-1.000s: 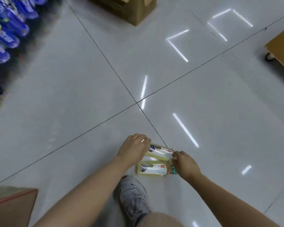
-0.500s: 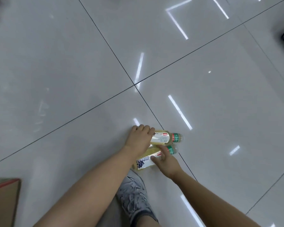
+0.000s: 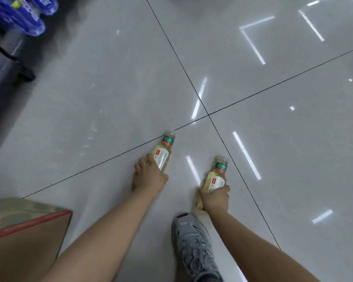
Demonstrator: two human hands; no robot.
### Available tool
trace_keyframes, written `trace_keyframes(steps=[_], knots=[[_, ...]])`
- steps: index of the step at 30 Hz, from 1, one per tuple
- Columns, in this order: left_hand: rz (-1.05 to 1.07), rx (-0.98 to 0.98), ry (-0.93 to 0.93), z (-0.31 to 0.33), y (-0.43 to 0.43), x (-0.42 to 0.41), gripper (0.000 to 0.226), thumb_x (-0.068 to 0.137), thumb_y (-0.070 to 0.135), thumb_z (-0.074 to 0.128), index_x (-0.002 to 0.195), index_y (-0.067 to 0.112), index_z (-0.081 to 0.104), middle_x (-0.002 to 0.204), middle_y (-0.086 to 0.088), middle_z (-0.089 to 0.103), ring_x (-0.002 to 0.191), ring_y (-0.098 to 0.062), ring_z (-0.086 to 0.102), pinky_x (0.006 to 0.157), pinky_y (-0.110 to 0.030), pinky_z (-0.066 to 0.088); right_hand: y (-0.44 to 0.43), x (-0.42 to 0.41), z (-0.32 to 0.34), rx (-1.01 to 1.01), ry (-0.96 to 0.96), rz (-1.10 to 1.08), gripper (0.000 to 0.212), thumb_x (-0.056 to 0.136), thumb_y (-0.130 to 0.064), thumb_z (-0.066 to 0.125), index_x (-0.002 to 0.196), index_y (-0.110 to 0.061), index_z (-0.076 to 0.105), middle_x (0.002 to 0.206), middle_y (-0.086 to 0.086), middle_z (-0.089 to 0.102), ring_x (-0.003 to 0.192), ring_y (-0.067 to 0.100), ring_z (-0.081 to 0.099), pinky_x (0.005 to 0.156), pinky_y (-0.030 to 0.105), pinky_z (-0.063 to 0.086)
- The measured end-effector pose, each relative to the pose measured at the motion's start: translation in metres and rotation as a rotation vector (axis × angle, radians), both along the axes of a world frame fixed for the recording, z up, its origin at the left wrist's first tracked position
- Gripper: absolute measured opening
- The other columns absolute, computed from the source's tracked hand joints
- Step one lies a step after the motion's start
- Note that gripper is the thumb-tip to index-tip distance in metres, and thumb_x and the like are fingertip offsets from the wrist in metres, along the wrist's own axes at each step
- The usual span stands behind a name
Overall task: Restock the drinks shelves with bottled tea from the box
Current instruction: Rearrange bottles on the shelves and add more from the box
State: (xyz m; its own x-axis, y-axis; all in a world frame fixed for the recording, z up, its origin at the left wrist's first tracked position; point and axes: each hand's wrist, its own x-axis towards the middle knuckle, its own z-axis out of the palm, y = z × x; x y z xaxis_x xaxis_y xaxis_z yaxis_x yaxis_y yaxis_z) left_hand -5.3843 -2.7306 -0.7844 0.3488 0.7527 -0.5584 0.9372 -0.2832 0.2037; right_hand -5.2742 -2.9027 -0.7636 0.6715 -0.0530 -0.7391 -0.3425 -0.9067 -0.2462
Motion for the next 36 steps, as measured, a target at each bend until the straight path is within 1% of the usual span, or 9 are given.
trace_keyframes(steps=[5, 11, 13, 18, 25, 28, 30, 32, 36], knots=[[0.221, -0.093, -0.162, 0.001, 0.000, 0.001, 0.073, 0.071, 0.038, 0.076, 0.124, 0.009, 0.035, 0.121, -0.014, 0.053, 0.107, -0.035, 0.056, 0.083, -0.041, 0.053, 0.021, 0.004, 0.011, 0.135, 0.026, -0.005, 0.067, 0.084, -0.034, 0.075, 0.131, -0.008, 0.034, 0.108, 0.012, 0.057, 0.089, 0.028, 0.056, 0.076, 0.041, 0.054], [0.405, -0.128, -0.230, 0.084, 0.020, -0.012, 0.082, 0.073, 0.045, 0.075, 0.132, 0.011, 0.028, 0.125, -0.011, 0.050, 0.106, -0.035, 0.060, 0.081, -0.039, 0.053, 0.085, -0.005, 0.098, 0.341, 0.041, 0.296, 0.063, 0.083, -0.029, 0.074, 0.130, -0.014, 0.034, 0.110, 0.008, 0.057, 0.098, 0.029, 0.061, 0.084, 0.046, 0.058], [0.432, -0.052, -0.284, 0.138, 0.038, -0.023, 0.082, 0.074, 0.043, 0.077, 0.132, 0.013, 0.028, 0.123, -0.010, 0.050, 0.106, -0.033, 0.060, 0.076, -0.037, 0.052, 0.110, -0.015, 0.147, 0.418, -0.002, 0.414, 0.063, 0.082, -0.029, 0.074, 0.130, -0.014, 0.035, 0.113, 0.008, 0.057, 0.101, 0.028, 0.060, 0.086, 0.045, 0.057], [0.550, 0.179, -0.485, 0.311, 0.072, -0.078, 0.081, 0.072, 0.041, 0.078, 0.131, 0.013, 0.032, 0.121, -0.010, 0.051, 0.105, -0.033, 0.060, 0.077, -0.041, 0.056, 0.158, -0.055, 0.300, 0.637, -0.152, 0.621, 0.065, 0.079, -0.031, 0.076, 0.129, -0.011, 0.038, 0.114, 0.011, 0.059, 0.102, 0.029, 0.060, 0.087, 0.041, 0.055], [0.580, 0.580, -0.689, 0.540, 0.063, -0.187, 0.072, 0.068, 0.044, 0.078, 0.121, 0.012, 0.042, 0.117, -0.011, 0.060, 0.100, -0.033, 0.063, 0.072, -0.037, 0.054, 0.171, -0.145, 0.511, 0.967, -0.305, 0.805, 0.063, 0.077, -0.036, 0.077, 0.128, -0.017, 0.046, 0.118, 0.007, 0.061, 0.111, 0.029, 0.058, 0.086, 0.033, 0.048], [0.601, 0.701, -0.713, 0.622, 0.055, -0.234, 0.074, 0.069, 0.046, 0.075, 0.128, 0.015, 0.043, 0.119, -0.007, 0.060, 0.101, -0.029, 0.063, 0.072, -0.037, 0.054, 0.177, -0.187, 0.589, 1.073, -0.364, 0.900, 0.054, 0.072, -0.042, 0.077, 0.115, -0.022, 0.051, 0.108, 0.002, 0.065, 0.100, 0.025, 0.063, 0.079, 0.033, 0.050], [0.620, 0.764, -0.752, 0.673, 0.054, -0.262, 0.077, 0.070, 0.045, 0.075, 0.133, 0.016, 0.042, 0.119, -0.004, 0.060, 0.096, -0.025, 0.064, 0.068, -0.035, 0.055, 0.188, -0.212, 0.638, 1.122, -0.392, 0.984, 0.056, 0.073, -0.040, 0.075, 0.118, -0.019, 0.049, 0.105, 0.002, 0.066, 0.092, 0.021, 0.063, 0.074, 0.033, 0.052], [0.640, 0.838, -0.798, 0.719, 0.055, -0.287, 0.071, 0.069, 0.043, 0.075, 0.128, 0.020, 0.042, 0.114, -0.002, 0.059, 0.088, -0.020, 0.061, 0.065, -0.034, 0.055, 0.202, -0.233, 0.686, 1.183, -0.432, 1.038, 0.060, 0.077, -0.039, 0.075, 0.125, -0.019, 0.045, 0.103, -0.002, 0.062, 0.088, 0.016, 0.060, 0.066, 0.029, 0.049], [0.630, 0.954, -0.843, 0.793, 0.068, -0.325, 0.070, 0.073, 0.040, 0.073, 0.133, 0.021, 0.043, 0.111, -0.002, 0.060, 0.088, -0.020, 0.063, 0.058, -0.032, 0.055, 0.237, -0.269, 0.764, 1.278, -0.502, 1.137, 0.065, 0.078, -0.045, 0.074, 0.130, -0.022, 0.044, 0.107, -0.002, 0.062, 0.092, 0.016, 0.060, 0.067, 0.028, 0.049]])
